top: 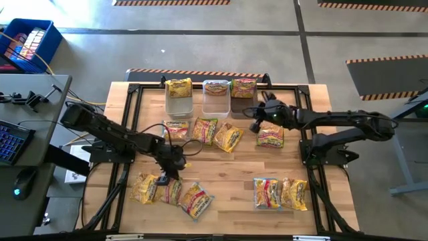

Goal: Sort Maruchan noodles
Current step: Put the bottom green noodle pack into the transparent black bin

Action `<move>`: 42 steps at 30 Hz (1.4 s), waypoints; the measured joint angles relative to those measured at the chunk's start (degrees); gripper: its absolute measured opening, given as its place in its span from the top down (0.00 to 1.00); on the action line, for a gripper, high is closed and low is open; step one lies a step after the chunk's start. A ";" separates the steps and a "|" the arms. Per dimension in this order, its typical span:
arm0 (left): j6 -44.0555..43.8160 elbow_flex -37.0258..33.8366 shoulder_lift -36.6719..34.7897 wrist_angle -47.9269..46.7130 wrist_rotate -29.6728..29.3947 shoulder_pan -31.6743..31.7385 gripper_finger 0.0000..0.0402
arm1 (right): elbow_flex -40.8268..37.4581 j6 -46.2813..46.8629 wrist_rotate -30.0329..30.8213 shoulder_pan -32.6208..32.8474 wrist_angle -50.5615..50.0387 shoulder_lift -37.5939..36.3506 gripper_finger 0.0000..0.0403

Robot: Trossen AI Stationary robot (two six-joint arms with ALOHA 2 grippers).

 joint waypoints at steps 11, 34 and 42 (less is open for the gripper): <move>0.43 -0.07 -11.25 0.81 -16.52 4.03 1.00 | -2.85 11.48 -24.95 -0.09 5.30 0.66 0.72; 0.61 -0.04 -12.86 23.65 -43.32 4.48 1.00 | 10.86 25.67 -28.84 9.26 27.31 30.41 0.36; -1.33 -0.04 -12.86 23.86 -44.52 5.23 1.00 | 18.49 25.91 -29.09 10.94 25.11 34.11 0.36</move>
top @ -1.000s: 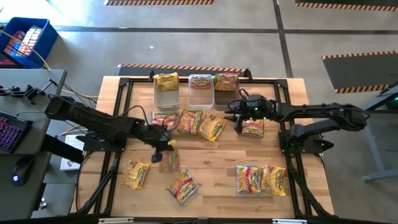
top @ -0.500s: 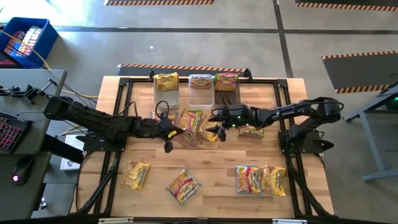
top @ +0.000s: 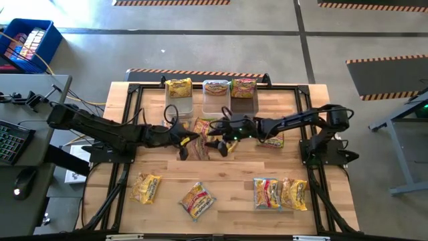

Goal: Sort Maruchan noodles
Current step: Put the bottom green noodle pack into the transparent black bin

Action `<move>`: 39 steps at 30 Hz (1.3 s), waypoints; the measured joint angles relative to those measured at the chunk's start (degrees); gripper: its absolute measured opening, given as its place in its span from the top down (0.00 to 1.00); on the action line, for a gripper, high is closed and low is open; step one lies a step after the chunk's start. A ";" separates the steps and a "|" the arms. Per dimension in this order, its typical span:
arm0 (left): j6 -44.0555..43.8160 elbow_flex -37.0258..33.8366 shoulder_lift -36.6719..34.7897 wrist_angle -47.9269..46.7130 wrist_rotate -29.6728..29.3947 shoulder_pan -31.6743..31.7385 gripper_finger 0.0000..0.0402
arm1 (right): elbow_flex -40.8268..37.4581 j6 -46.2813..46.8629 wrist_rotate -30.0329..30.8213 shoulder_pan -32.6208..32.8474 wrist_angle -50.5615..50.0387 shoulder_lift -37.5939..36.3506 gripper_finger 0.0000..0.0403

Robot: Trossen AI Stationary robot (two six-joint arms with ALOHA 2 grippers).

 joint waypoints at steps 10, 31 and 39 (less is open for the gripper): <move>-0.02 0.00 0.00 -0.10 0.05 0.27 1.00 | 4.46 3.75 0.07 0.19 -9.88 -1.40 0.36; 1.44 0.00 0.00 4.18 -0.80 2.51 1.00 | 4.52 -0.09 -2.30 -0.99 -6.95 1.84 0.29; 1.44 0.00 0.00 4.78 3.09 4.01 1.00 | 4.50 -0.42 -0.44 -0.97 -6.11 1.84 0.52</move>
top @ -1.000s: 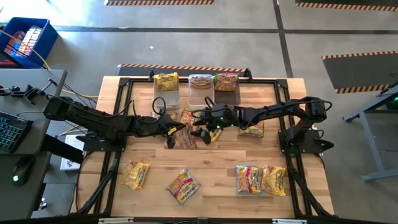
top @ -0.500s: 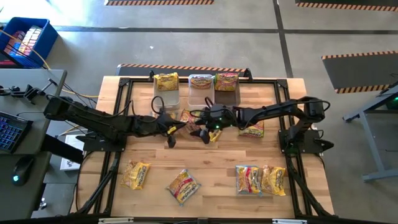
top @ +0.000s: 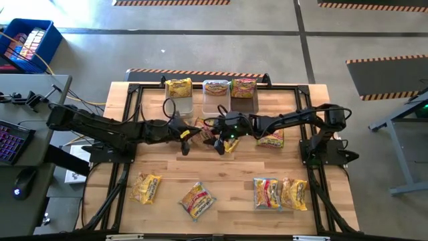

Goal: Sort Maruchan noodles
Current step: Put the bottom green noodle pack into the transparent black bin

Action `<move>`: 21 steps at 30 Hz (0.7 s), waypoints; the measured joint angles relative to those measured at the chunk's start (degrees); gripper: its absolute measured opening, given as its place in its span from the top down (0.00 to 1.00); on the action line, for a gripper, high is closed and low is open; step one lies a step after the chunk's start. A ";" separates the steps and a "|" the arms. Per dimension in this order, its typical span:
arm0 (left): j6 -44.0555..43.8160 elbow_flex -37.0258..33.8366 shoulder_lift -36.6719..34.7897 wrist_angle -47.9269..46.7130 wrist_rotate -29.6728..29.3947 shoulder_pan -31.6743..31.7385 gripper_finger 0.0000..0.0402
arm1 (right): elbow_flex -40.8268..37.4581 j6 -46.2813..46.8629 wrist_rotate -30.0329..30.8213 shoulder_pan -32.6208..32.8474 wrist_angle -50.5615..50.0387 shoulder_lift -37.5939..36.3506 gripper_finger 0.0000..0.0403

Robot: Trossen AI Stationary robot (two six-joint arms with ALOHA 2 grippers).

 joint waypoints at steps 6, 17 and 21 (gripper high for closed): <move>0.54 0.00 0.00 0.52 0.08 -0.29 0.92 | 0.00 -3.60 -1.07 -0.04 -0.15 0.00 0.74; 9.47 -3.43 -10.43 3.16 0.28 -1.87 0.75 | 1.28 -14.59 -3.42 -3.72 -15.14 -9.58 0.79; 9.09 -8.83 -13.11 9.46 7.83 1.53 0.77 | 6.99 -24.73 0.14 -9.00 -31.79 -14.25 0.80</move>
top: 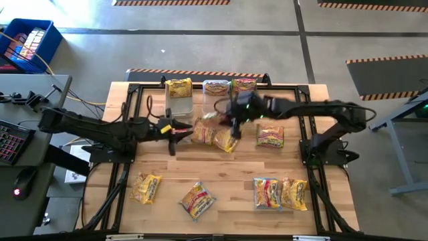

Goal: Sort Maruchan noodles
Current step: Put the bottom green noodle pack into the transparent black bin

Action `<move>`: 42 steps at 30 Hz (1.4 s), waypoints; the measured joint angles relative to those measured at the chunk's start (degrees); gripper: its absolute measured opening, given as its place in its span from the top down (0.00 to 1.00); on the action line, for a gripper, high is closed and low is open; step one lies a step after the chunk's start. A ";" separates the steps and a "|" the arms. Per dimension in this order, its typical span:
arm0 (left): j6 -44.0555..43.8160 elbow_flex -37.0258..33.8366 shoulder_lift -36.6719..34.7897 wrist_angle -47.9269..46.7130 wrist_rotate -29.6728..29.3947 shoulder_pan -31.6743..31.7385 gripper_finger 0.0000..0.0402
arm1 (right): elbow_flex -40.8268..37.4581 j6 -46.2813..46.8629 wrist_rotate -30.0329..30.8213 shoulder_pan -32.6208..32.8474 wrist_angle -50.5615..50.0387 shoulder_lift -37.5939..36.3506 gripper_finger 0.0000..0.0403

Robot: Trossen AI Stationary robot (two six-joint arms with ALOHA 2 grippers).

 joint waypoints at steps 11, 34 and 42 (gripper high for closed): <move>-5.09 -8.23 -0.02 9.00 17.84 11.22 0.92 | 15.38 -28.84 1.93 -19.75 -28.39 5.45 0.81; -7.65 -10.07 -0.02 9.22 17.94 12.24 1.00 | 16.87 -41.00 3.48 -28.83 -29.03 22.57 0.81; -7.65 -10.07 -0.02 8.87 17.90 12.22 1.00 | 16.81 -36.99 5.17 -28.77 -25.35 22.58 0.64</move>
